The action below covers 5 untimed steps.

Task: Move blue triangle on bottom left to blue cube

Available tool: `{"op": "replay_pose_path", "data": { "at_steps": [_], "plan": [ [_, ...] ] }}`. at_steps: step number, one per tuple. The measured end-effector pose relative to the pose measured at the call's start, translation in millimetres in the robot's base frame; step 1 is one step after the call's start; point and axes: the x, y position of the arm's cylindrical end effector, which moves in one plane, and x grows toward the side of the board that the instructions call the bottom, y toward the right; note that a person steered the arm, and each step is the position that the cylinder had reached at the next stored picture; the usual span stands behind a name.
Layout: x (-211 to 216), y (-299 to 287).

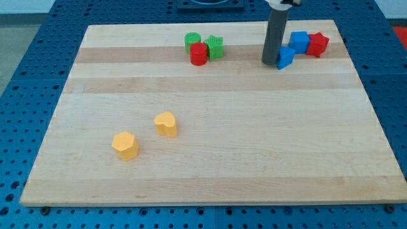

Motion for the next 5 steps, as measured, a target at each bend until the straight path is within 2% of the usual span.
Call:
{"op": "replay_pose_path", "data": {
  "at_steps": [1, 2, 3, 5],
  "plan": [
    [-23, 8],
    [-28, 15],
    [-48, 42],
    [-47, 32]
  ]
}}
